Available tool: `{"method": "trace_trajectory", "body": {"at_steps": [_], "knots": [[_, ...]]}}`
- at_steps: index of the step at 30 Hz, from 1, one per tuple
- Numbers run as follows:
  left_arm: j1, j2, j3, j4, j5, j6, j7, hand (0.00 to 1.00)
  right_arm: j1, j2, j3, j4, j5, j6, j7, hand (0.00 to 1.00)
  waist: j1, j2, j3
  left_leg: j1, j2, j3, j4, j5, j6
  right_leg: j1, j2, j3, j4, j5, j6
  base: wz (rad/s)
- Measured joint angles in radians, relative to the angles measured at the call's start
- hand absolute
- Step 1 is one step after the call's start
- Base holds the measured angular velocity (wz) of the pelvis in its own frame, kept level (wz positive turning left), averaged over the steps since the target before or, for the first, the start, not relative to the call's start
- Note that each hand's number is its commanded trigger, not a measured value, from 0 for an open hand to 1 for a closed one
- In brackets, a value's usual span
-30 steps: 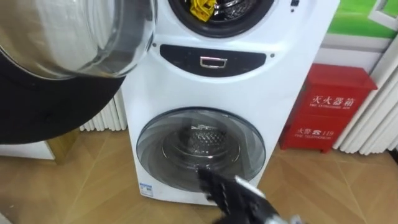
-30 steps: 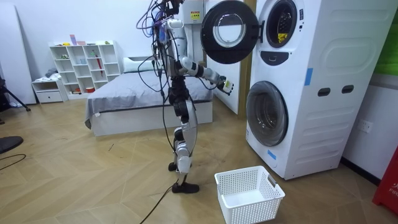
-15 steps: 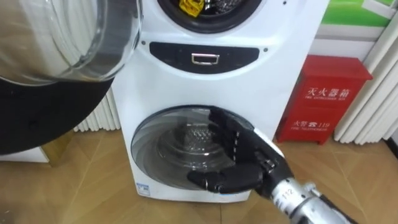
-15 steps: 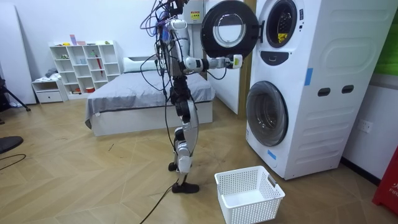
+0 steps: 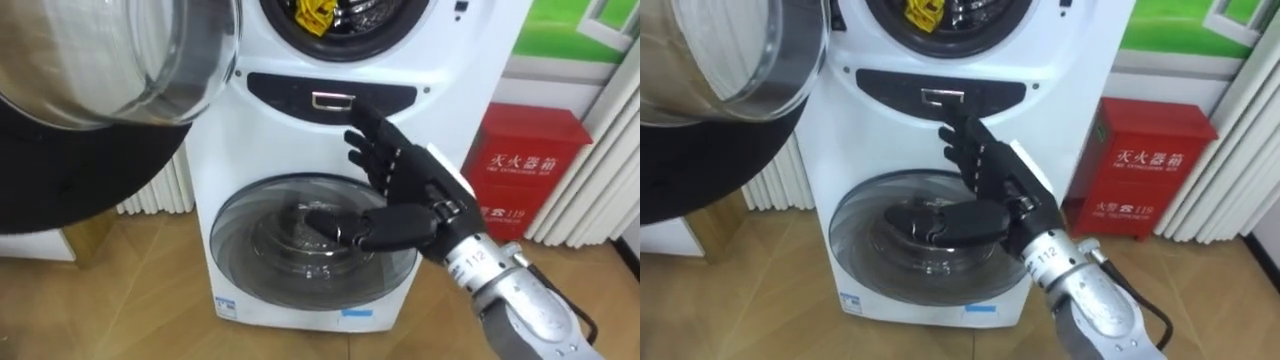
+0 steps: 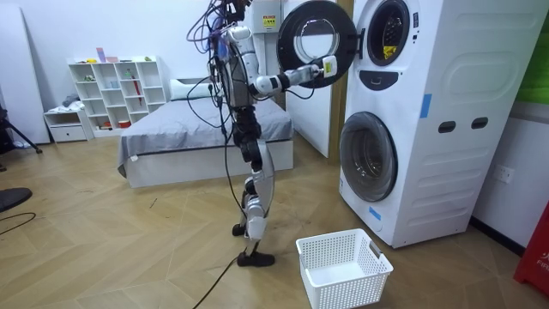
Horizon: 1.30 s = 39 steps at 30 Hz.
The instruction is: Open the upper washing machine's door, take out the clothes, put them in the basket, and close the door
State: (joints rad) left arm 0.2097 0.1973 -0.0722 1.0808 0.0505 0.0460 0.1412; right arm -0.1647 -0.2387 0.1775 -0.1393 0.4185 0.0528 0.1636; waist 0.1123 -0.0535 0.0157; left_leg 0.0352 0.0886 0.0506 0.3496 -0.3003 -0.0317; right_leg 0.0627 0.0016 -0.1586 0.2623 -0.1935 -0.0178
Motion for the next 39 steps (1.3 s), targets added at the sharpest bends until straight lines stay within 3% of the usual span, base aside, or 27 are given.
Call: {"method": "trace_trajectory", "body": {"at_steps": [2,7,8,9,10,11,12,13,14,16,17,21,22,23,24,26,27,29,30,31,32,34,36,37,38,39], "knots": [[0.001,0.000,0.021,0.000,0.000,0.001,-0.002,0.00,-0.001,0.001,-0.015,-0.001,-0.005,0.000,0.000,0.00,-0.006,-0.003,-0.0017,-0.035,0.008,-0.030,0.061,-0.025,-0.011,-0.013,0.006,-0.016,0.038,-0.030,-0.011,0.29],[0.006,0.000,0.022,-0.001,0.004,0.015,-0.001,0.00,-0.001,-0.003,-0.033,-0.043,0.008,-0.009,-0.022,0.00,-0.004,-0.004,-0.0105,-0.045,0.002,-0.044,0.067,-0.015,-0.019,-0.027,-0.001,-0.024,0.065,-0.060,-0.025,0.16],[0.010,0.000,0.022,-0.001,0.008,0.018,-0.001,0.00,-0.001,-0.002,-0.036,-0.045,0.012,-0.023,-0.033,0.00,-0.009,-0.009,-0.0122,-0.072,0.001,-0.033,0.114,-0.008,-0.023,-0.024,-0.013,-0.031,0.063,-0.062,-0.029,0.34],[0.013,0.001,0.022,-0.001,0.011,0.018,-0.001,0.00,-0.001,-0.001,-0.041,-0.045,0.010,-0.030,-0.041,0.00,-0.019,-0.017,-0.0069,-0.114,-0.001,-0.026,0.184,0.003,-0.027,-0.019,-0.019,-0.032,0.063,-0.065,-0.032,0.61],[0.012,0.002,0.022,-0.001,0.015,0.016,-0.001,0.00,0.000,0.001,-0.045,-0.039,0.010,-0.030,-0.059,0.00,-0.027,-0.034,0.0030,-0.187,-0.034,-0.032,0.231,-0.004,-0.018,-0.013,-0.037,-0.020,0.066,-0.079,-0.037,0.54],[0.013,-0.003,0.021,-0.006,0.019,0.016,-0.002,0.00,0.000,-0.004,-0.048,-0.032,0.008,-0.026,-0.073,0.00,-0.022,-0.044,-0.0002,-0.241,-0.068,-0.036,0.140,0.008,-0.019,-0.013,-0.045,0.004,0.066,-0.090,-0.034,0.31],[0.019,-0.006,0.021,-0.006,0.020,0.016,-0.002,0.00,0.000,-0.006,-0.053,-0.032,0.011,-0.023,-0.076,0.00,-0.011,-0.042,-0.0001,-0.263,-0.078,-0.034,0.101,0.052,-0.007,-0.013,-0.045,0.016,0.065,-0.098,-0.022,-0.33],[0.043,-0.007,0.021,-0.005,0.020,0.017,-0.003,0.00,0.000,-0.008,-0.054,-0.032,0.016,-0.013,-0.077,0.00,0.022,-0.029,-0.0052,-0.288,-0.083,-0.033,0.064,0.121,0.003,-0.010,-0.049,0.035,0.065,-0.109,-0.005,-0.47],[0.062,-0.004,0.031,0.000,0.020,0.018,-0.006,0.00,0.000,-0.009,-0.057,-0.037,0.016,-0.009,-0.079,0.00,0.025,-0.024,-0.0177,-0.291,-0.086,-0.032,0.061,0.162,0.029,-0.006,-0.050,0.037,0.065,-0.117,0.008,-0.36],[0.071,-0.001,0.055,0.006,0.020,0.018,-0.017,0.00,0.000,-0.014,-0.065,-0.040,0.013,-0.008,-0.098,0.00,0.020,-0.033,-0.0247,-0.274,-0.105,-0.024,0.064,0.180,0.065,0.014,-0.061,0.041,0.051,-0.115,0.025,0.04],[0.071,-0.001,0.070,0.008,0.019,0.018,-0.025,0.00,0.000,-0.018,-0.067,-0.040,0.015,-0.008,-0.107,0.00,0.017,-0.039,-0.0239,-0.259,-0.123,-0.019,0.065,0.168,0.084,0.035,-0.073,0.042,0.042,-0.118,0.036,0.08],[0.044,0.001,0.069,0.009,0.019,0.008,-0.028,0.00,0.000,-0.020,-0.069,-0.041,0.012,-0.009,-0.120,0.00,0.002,-0.041,-0.0201,-0.230,-0.165,-0.001,0.065,0.132,0.118,0.062,-0.122,0.047,0.060,-0.136,0.068,0.03],[0.022,0.004,0.068,0.012,0.019,0.007,-0.026,0.00,-0.001,-0.020,-0.069,-0.045,0.004,-0.010,-0.126,0.00,0.002,-0.042,-0.0184,-0.224,-0.175,0.002,0.065,0.123,0.126,0.050,-0.137,0.049,0.112,-0.144,0.081,0.05],[-0.005,0.004,0.068,0.023,0.019,0.001,-0.026,0.00,-0.001,-0.023,-0.069,-0.045,0.006,-0.010,-0.132,0.00,-0.002,-0.032,-0.0046,-0.213,-0.182,0.005,0.063,0.117,0.136,0.022,-0.153,0.060,0.195,-0.144,0.081,0.09],[-0.014,0.005,0.068,0.023,0.019,-0.002,-0.026,0.00,-0.001,-0.024,-0.071,-0.045,0.006,-0.010,-0.134,0.00,-0.005,-0.030,-0.0036,-0.211,-0.188,0.004,0.062,0.113,0.142,0.002,-0.163,0.060,0.242,-0.144,0.082,0.11],[-0.062,0.020,0.068,0.020,0.018,-0.006,-0.022,0.00,-0.003,-0.023,-0.083,-0.046,0.002,-0.010,-0.147,0.00,-0.008,-0.036,-0.0012,-0.188,-0.217,0.019,0.059,0.100,0.165,-0.087,-0.207,0.063,0.445,-0.125,0.097,0.10],[-0.070,0.022,0.069,0.016,0.018,-0.006,-0.021,0.00,-0.003,-0.024,-0.083,-0.046,0.002,-0.010,-0.150,0.00,-0.008,-0.036,-0.0011,-0.181,-0.223,0.022,0.058,0.096,0.170,-0.101,-0.211,0.073,0.478,-0.113,0.100,0.04],[-0.111,0.029,0.058,0.015,0.008,-0.013,-0.015,0.00,-0.014,-0.026,-0.083,-0.045,0.007,-0.010,-0.154,0.00,-0.006,-0.020,0.0010,-0.150,-0.224,0.000,0.050,0.078,0.184,-0.136,-0.197,0.106,0.551,-0.065,0.101,-0.04],[-0.122,0.032,0.057,0.014,-0.001,-0.015,-0.013,0.00,-0.021,-0.026,-0.083,-0.044,0.009,-0.010,-0.153,0.00,-0.006,-0.020,0.0008,-0.142,-0.224,-0.007,0.043,0.078,0.185,-0.143,-0.190,0.107,0.549,-0.073,0.100,0.00],[-0.135,0.037,0.056,0.019,0.001,-0.022,-0.014,0.00,-0.035,-0.028,-0.085,-0.039,0.008,-0.010,-0.144,0.00,-0.002,-0.014,0.0044,-0.136,-0.221,-0.029,0.034,0.078,0.186,-0.169,-0.172,0.104,0.528,-0.110,0.094,0.07],[-0.143,0.037,0.055,0.013,0.005,-0.030,-0.014,0.00,-0.051,-0.035,-0.085,-0.038,0.008,-0.006,-0.138,0.00,-0.003,-0.018,0.0024,-0.124,-0.217,-0.035,0.026,0.079,0.188,-0.193,-0.151,0.099,0.469,-0.135,0.093,0.10],[-0.143,0.028,0.054,0.003,0.014,-0.032,-0.015,0.00,-0.089,-0.047,-0.088,-0.039,0.004,-0.005,-0.136,0.00,-0.003,-0.015,0.0036,-0.104,-0.217,-0.044,0.010,0.079,0.190,-0.211,-0.120,0.101,0.337,-0.139,0.086,0.15],[-0.140,0.024,0.058,0.003,0.034,-0.029,-0.014,0.00,-0.132,-0.047,-0.089,-0.041,0.004,-0.005,-0.145,0.00,0.000,-0.015,0.0005,-0.076,-0.217,-0.059,-0.016,0.080,0.190,-0.216,-0.088,0.102,0.201,-0.108,0.064,0.24],[-0.136,0.023,0.062,0.004,0.052,-0.025,-0.011,0.00,-0.151,-0.048,-0.089,-0.053,0.006,-0.005,-0.159,0.00,0.001,-0.013,-0.0020,-0.059,-0.217,-0.072,-0.031,0.080,0.189,-0.216,-0.068,0.111,0.160,-0.040,0.050,0.38],[-0.123,0.019,0.065,0.009,0.063,-0.021,0.003,0.00,-0.165,-0.048,-0.089,-0.067,0.010,-0.005,-0.169,0.00,0.005,-0.012,-0.0138,-0.042,-0.217,-0.089,-0.049,0.080,0.187,-0.201,-0.054,0.116,0.136,0.015,0.038,0.37],[-0.117,0.017,0.068,0.017,0.064,-0.020,0.007,0.00,-0.173,-0.049,-0.089,-0.074,0.011,-0.006,-0.174,0.00,0.008,-0.006,-0.0180,-0.032,-0.212,-0.096,-0.057,0.080,0.187,-0.181,-0.049,0.113,0.119,0.020,0.037,0.16]]}}
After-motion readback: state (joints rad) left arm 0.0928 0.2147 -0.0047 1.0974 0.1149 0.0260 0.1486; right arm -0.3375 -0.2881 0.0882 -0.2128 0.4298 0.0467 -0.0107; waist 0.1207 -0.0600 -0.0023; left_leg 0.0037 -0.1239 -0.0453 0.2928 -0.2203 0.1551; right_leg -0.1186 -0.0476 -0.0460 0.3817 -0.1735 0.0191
